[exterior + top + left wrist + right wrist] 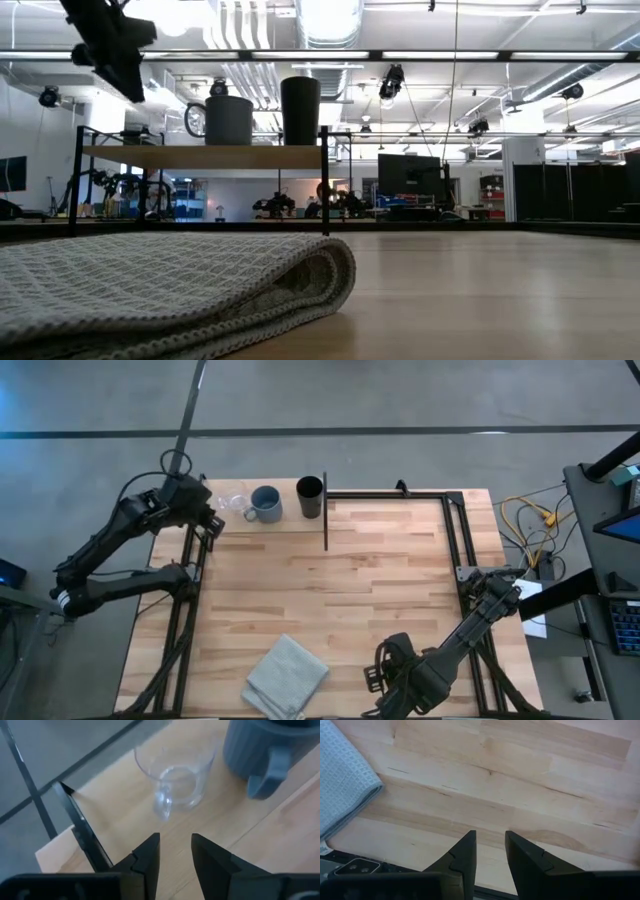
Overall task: Stack small to large cups/mugs on shelf
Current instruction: Return to Home Position
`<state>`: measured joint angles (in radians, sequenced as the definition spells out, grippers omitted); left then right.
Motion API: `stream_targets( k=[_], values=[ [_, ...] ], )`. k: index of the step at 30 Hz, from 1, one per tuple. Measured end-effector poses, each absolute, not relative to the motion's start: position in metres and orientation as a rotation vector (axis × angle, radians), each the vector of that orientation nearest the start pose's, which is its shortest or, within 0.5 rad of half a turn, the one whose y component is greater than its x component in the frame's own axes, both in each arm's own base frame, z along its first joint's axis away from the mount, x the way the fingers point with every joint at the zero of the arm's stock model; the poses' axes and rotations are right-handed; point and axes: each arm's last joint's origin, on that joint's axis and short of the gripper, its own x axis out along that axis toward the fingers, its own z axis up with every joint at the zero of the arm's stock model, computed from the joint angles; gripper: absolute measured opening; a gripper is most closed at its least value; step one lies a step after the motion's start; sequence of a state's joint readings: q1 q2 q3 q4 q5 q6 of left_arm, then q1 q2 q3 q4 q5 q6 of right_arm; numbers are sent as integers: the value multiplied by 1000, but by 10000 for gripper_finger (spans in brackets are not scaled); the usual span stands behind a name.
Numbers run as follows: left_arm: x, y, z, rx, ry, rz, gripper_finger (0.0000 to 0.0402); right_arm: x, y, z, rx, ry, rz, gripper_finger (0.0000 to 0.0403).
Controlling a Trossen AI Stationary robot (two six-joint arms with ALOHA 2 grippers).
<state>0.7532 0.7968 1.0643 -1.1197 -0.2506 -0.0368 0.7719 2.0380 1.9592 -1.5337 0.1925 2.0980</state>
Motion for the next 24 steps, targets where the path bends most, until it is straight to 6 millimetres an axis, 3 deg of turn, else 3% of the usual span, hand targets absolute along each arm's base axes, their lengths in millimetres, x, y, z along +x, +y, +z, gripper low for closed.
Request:
stream_targets(
  k=[9,17,24],
  values=[
    [64,69,392,-201,690,950,97,279,263,284,943,1119,-1050,97],
    [55,51,421,-236,548,738,95,290,254,287,924,1025,-1032,74],
    [44,36,435,-207,452,587,9,301,245,315,732,850,-878,12]
  ],
)
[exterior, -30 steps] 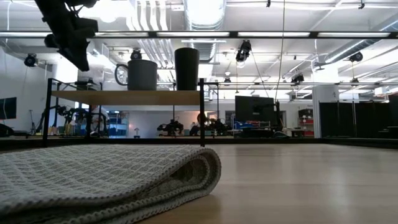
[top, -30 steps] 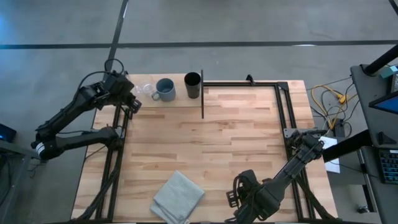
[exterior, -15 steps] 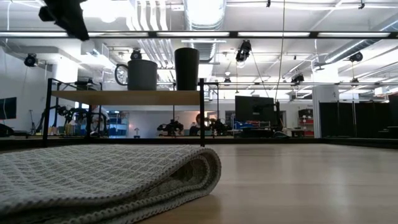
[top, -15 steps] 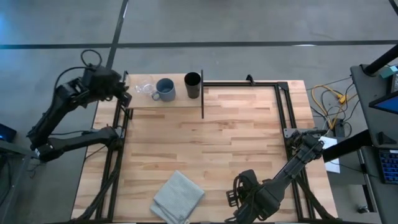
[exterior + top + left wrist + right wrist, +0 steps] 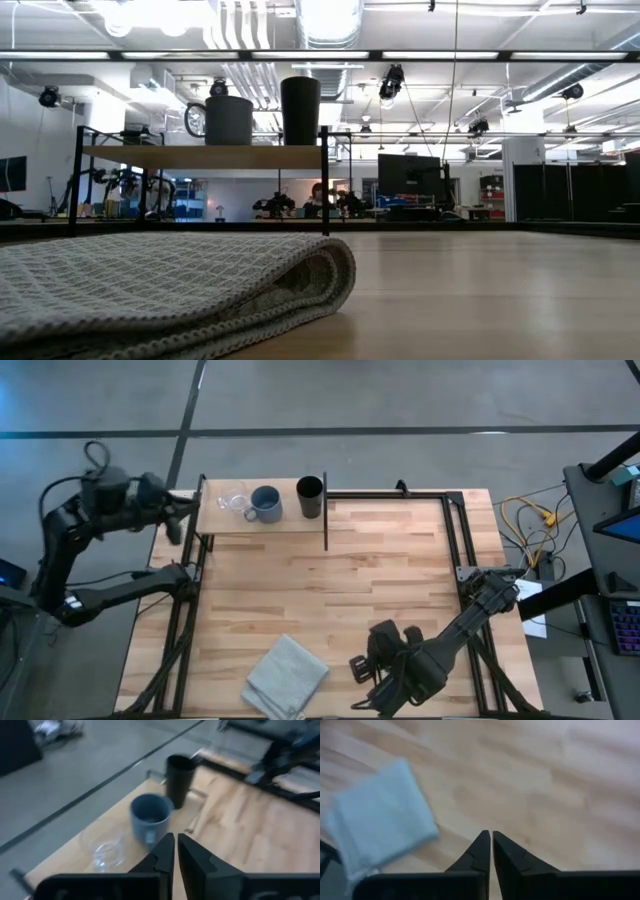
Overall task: Stack small to large cups/mugs on shelf
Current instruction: Return to Home Position
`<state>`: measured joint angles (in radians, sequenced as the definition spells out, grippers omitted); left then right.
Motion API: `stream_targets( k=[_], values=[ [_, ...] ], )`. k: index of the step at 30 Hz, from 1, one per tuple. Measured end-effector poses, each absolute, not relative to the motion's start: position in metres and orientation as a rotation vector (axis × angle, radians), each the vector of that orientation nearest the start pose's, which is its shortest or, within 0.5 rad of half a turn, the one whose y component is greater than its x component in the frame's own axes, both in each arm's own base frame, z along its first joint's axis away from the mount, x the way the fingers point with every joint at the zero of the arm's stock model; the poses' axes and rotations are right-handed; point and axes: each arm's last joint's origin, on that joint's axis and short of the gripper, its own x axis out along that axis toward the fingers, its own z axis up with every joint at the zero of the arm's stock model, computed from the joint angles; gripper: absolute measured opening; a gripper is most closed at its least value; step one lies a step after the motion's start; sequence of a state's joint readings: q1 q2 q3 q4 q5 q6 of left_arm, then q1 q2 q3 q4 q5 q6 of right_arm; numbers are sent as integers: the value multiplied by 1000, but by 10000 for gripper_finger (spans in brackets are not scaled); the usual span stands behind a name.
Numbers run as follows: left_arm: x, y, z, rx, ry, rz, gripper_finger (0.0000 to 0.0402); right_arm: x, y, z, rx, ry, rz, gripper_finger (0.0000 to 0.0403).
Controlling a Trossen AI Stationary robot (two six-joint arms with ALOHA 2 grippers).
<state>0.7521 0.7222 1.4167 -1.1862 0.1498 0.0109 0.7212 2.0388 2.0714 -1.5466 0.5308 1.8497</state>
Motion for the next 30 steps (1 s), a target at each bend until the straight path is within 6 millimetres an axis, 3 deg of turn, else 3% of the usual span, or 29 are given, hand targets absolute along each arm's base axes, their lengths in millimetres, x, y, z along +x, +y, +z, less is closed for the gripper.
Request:
stream_targets(
  k=[4,7,12,18,25,30],
  values=[
    [36,24,442,-195,379,509,8,303,239,349,523,613,-774,9],
    [33,20,445,-170,322,487,8,302,234,382,238,393,-720,9],
    [31,18,448,-118,223,472,8,294,219,419,-94,153,-799,9],
    [53,30,446,-130,199,230,8,279,158,455,112,322,-774,8],
    [75,50,442,-171,236,207,8,274,103,480,122,343,-836,8],
    [82,54,441,-131,238,116,8,278,80,482,89,389,-868,8]
  ],
)
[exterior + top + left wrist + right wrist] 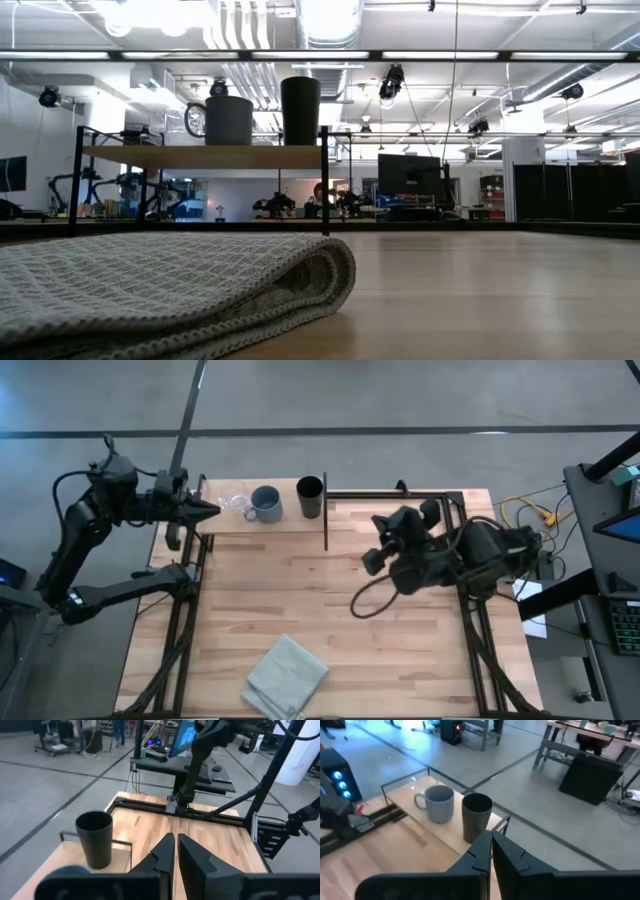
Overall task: Stack small to large cups/mugs on shelf
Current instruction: Return to Home Position
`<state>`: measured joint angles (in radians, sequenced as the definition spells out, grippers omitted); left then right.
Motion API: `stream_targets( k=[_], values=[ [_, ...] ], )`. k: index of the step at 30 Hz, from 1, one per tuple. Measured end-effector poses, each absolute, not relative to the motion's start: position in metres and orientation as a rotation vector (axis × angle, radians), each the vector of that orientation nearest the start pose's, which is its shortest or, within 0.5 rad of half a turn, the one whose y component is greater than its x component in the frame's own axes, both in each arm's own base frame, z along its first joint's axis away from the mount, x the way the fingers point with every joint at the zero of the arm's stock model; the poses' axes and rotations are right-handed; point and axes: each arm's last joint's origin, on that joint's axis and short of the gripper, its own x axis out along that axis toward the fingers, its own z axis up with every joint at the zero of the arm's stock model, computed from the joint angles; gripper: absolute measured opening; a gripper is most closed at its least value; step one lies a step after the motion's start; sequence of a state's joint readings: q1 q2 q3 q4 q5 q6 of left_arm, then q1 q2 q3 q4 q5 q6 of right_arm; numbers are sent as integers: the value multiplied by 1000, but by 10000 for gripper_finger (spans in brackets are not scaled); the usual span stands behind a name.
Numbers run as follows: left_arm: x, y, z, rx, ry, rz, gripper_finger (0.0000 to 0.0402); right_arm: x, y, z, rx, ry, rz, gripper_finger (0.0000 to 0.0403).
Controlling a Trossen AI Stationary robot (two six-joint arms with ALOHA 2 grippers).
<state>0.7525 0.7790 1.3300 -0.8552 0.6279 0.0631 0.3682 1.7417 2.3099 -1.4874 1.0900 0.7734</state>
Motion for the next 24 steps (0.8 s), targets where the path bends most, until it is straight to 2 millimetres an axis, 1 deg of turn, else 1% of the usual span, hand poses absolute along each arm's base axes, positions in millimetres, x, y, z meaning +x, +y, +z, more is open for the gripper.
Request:
stream_targets(
  k=[3,5,7,9,12,14,17,20,22,24],
  values=[
    [86,57,445,-104,202,112,8,288,68,485,59,379,-882,8],
    [89,59,449,-83,168,79,8,295,58,491,41,382,-842,8],
    [93,60,453,-59,126,-9,8,307,50,496,34,381,-735,8],
    [97,60,457,-35,87,-116,8,320,40,503,4,345,-611,8],
    [101,62,461,-4,47,-241,8,340,24,514,-40,213,-427,8],
    [103,63,462,9,34,-265,8,347,12,518,-53,136,-339,8],
    [103,62,463,23,25,-265,8,356,-8,514,-42,94,-257,8],
    [101,60,462,33,20,-304,8,365,-25,500,-11,110,-174,8],
    [100,58,461,67,12,-363,8,371,-34,491,16,103,-92,8],
    [101,59,459,76,13,-377,8,377,-38,486,35,66,-27,8]
  ],
)
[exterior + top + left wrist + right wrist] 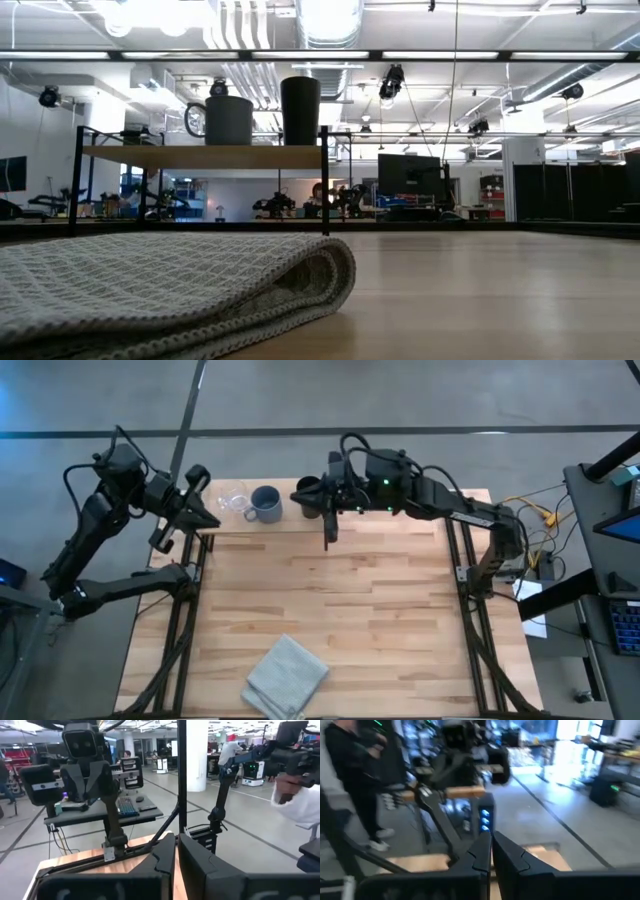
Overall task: Stack small to large cups/mugs on shelf
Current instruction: Return to Home Position
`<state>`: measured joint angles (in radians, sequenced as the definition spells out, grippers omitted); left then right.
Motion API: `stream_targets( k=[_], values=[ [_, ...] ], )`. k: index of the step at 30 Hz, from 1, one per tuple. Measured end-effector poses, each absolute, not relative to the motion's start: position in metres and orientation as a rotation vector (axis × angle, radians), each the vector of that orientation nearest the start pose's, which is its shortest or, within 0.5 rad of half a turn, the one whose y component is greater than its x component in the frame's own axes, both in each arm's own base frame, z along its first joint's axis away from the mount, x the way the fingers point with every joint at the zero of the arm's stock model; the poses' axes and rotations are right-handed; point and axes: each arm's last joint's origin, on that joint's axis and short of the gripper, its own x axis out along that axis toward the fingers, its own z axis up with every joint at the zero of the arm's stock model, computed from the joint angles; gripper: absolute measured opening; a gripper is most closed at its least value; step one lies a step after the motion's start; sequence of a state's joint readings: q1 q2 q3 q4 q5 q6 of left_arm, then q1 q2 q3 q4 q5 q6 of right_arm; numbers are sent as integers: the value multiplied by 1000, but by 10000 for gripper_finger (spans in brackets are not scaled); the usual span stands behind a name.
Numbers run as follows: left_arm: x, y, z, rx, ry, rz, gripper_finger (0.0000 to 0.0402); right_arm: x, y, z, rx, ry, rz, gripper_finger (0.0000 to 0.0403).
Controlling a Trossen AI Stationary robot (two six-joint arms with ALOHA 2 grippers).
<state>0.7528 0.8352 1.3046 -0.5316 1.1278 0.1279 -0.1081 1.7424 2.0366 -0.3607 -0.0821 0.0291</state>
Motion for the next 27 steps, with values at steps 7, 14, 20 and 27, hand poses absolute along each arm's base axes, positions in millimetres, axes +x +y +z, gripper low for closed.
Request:
stream_targets(
  k=[7,14,20,27],
  values=[
    [103,61,438,42,51,-330,8,387,-43,464,16,63,-13,8],
    [93,56,417,8,75,-165,1,363,-41,450,1,78,-6,8],
    [73,38,414,23,-45,-124,0,318,-41,441,-16,-74,74,8],
    [62,30,384,-32,-150,-51,0,289,-41,386,8,-169,67,8]
  ],
)
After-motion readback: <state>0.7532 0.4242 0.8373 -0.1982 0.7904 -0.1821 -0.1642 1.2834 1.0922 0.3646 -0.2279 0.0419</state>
